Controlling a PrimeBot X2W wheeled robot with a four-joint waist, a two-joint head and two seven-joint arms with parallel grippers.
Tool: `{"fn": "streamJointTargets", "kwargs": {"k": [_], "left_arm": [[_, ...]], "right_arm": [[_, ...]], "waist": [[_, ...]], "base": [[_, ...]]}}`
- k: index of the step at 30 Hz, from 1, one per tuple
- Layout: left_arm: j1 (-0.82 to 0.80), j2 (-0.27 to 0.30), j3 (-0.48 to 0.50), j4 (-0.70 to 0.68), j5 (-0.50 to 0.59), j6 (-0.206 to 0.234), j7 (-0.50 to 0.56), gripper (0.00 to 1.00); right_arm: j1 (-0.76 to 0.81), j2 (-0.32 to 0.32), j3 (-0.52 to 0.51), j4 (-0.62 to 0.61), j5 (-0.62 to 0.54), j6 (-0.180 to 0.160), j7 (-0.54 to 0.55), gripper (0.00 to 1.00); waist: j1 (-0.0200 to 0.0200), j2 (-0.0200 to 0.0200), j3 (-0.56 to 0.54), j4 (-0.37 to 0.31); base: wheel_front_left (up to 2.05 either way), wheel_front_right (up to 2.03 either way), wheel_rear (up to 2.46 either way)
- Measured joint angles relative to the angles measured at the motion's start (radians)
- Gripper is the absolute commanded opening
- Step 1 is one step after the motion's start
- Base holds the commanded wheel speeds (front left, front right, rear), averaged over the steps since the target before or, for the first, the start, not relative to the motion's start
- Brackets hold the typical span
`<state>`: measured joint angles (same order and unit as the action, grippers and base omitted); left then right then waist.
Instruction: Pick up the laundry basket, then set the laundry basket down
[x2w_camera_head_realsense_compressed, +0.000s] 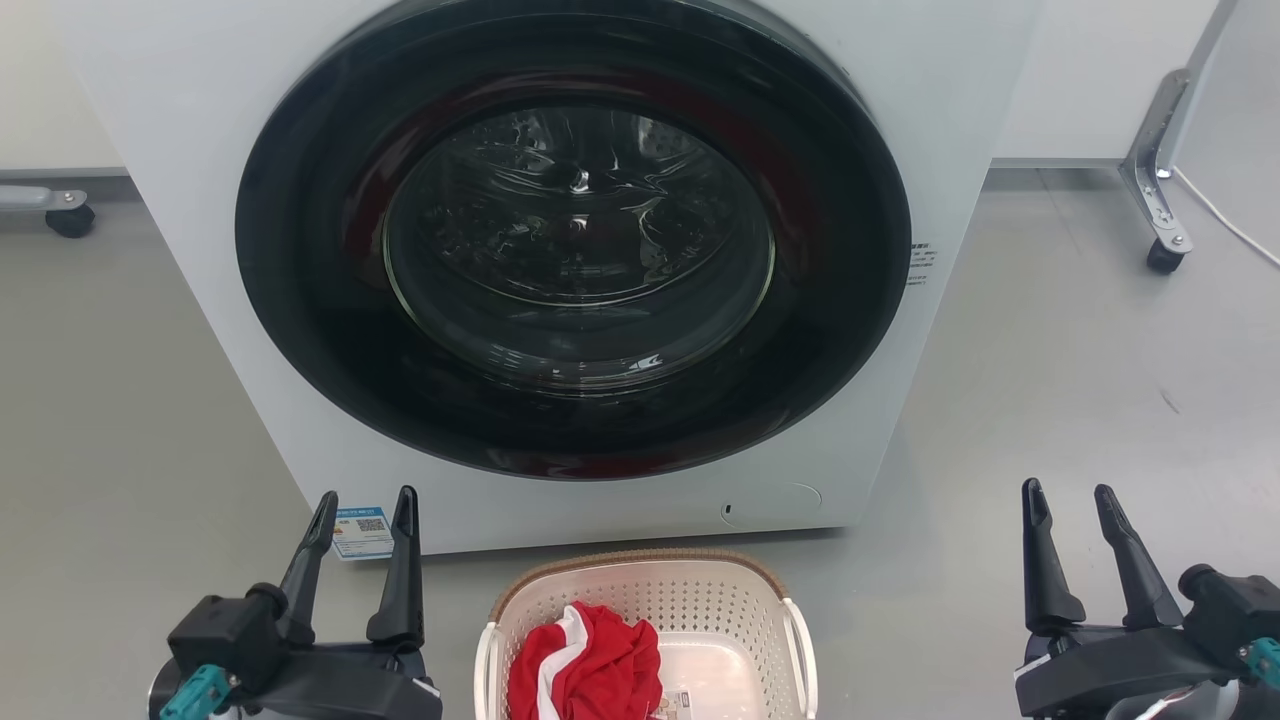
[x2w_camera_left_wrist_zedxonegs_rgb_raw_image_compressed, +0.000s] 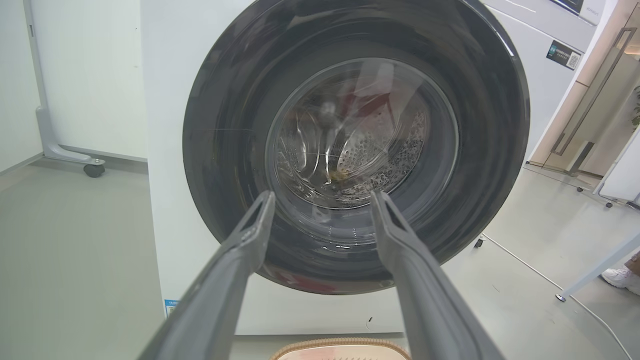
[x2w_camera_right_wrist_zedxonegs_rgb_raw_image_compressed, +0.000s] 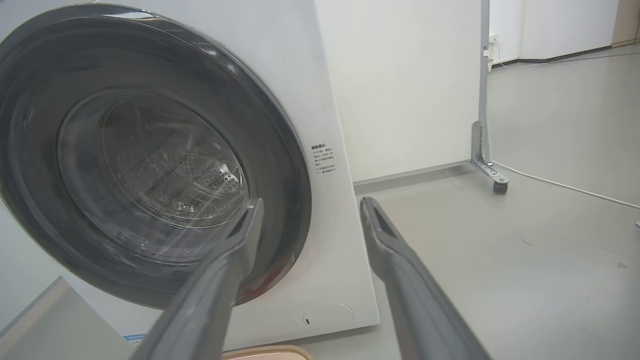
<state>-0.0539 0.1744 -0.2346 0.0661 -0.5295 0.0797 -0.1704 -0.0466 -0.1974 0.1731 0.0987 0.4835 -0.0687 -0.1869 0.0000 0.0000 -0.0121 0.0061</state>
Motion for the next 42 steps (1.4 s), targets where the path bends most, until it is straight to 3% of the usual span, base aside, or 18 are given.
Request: {"fn": "streamJointTargets", "kwargs": {"k": [19, 42], "left_arm": [[0.021, -0.012, -0.023, -0.040, 0.215, 0.045, -0.034, 1.00], [0.026, -0.032, -0.008, -0.033, 0.218, 0.045, -0.006, 1.00]], "right_arm": [[0.017, -0.014, 0.040, -0.037, -0.231, -0.044, -0.063, 1.00], [0.019, -0.012, 0.030, -0.032, -0.228, -0.041, -0.065, 1.00]], "waist": [[0.0000, 0.0000, -0.002, 0.005], [0.0000, 0.0000, -0.002, 0.006]], "base": [[0.00, 0.00, 0.00], [0.00, 0.00, 0.00]]}}
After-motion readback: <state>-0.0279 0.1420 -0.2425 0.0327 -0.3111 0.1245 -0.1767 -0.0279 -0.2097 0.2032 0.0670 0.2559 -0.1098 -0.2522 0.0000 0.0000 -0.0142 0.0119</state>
